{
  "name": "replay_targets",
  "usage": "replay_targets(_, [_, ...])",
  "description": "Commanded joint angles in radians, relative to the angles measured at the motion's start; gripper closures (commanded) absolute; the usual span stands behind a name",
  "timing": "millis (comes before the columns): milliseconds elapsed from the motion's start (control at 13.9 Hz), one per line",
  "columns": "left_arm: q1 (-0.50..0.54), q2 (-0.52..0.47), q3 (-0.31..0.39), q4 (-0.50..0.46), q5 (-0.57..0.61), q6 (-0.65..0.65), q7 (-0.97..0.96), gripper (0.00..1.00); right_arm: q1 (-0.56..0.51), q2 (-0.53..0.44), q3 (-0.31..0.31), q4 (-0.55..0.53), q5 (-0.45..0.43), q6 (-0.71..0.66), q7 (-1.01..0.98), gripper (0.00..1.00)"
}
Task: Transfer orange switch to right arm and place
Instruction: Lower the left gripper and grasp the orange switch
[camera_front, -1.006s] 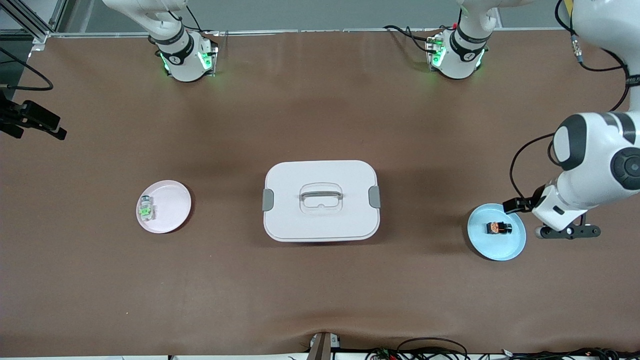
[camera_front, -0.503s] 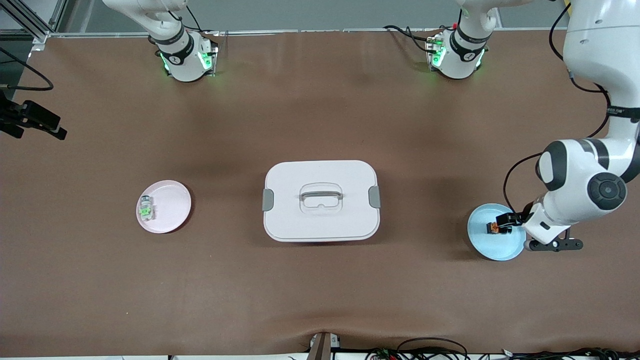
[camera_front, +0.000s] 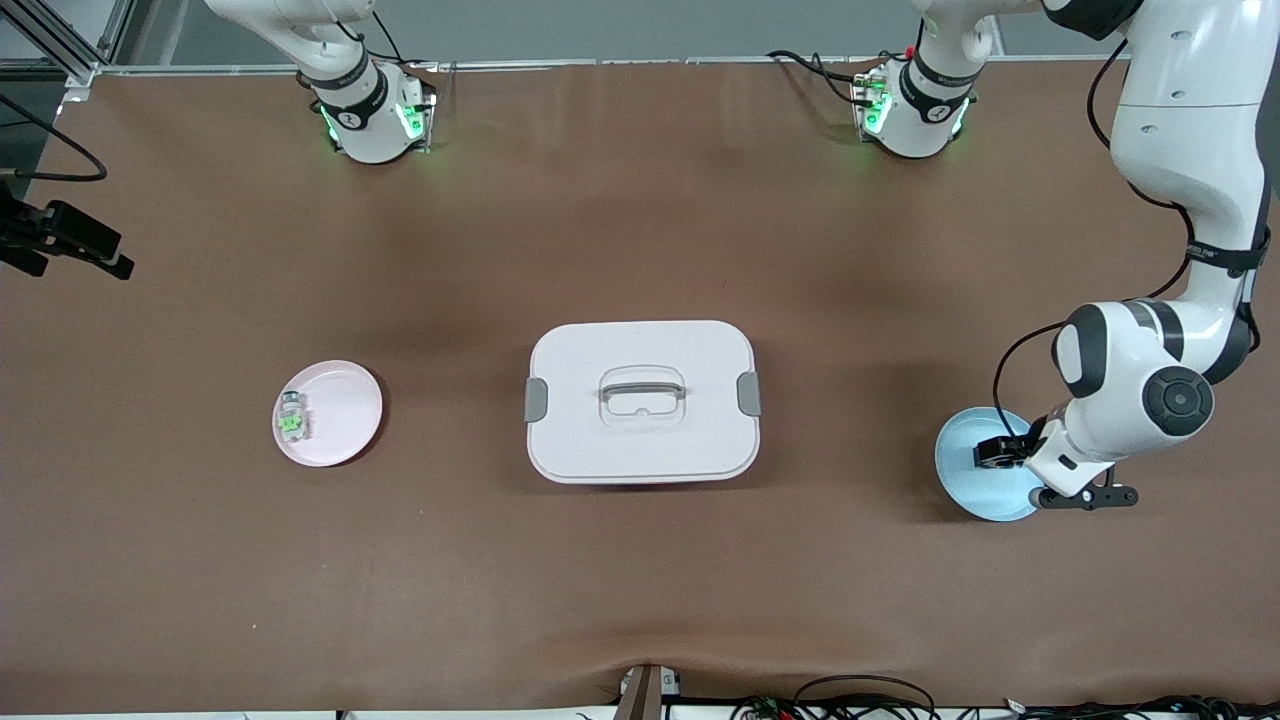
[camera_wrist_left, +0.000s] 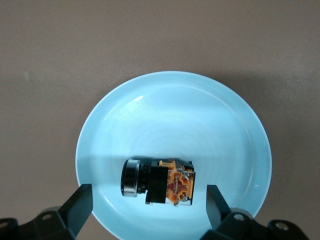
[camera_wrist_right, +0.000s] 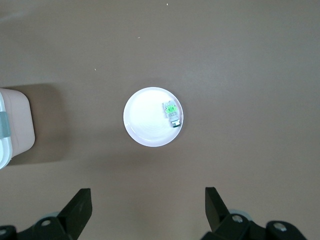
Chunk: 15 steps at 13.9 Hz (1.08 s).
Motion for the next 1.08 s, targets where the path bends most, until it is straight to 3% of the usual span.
replay_targets(0, [0.003,0.033,-0.007,0.012,0.015,0.049,0.011,0.0,0.01,-0.023,0.0,-0.02,-0.006,0.0,0.003,0.0])
replay_targets(359, [0.006,0.062,-0.005,0.009,0.013,0.051,0.01,0.0,0.011,-0.023,0.0,-0.019,-0.006,-0.002,0.003,0.0])
replay_targets(503, [0.009,0.068,-0.005,0.007,0.013,0.051,0.01,0.12,0.013,-0.023,0.0,-0.019,-0.006,0.0,0.002,0.0])
replay_targets(646, [0.008,0.07,-0.007,0.006,0.013,0.051,0.01,0.3,0.011,-0.023,0.0,-0.019,-0.006,0.0,0.002,0.0])
replay_targets(862, [0.003,0.059,-0.007,0.007,0.013,0.04,0.006,0.99,0.011,-0.023,0.0,-0.019,-0.006,0.0,0.002,0.0])
replay_targets(1006, [0.002,0.033,-0.008,0.011,0.013,0.039,-0.004,1.0,0.008,-0.023,0.0,-0.02,-0.006,-0.002,0.002,0.0])
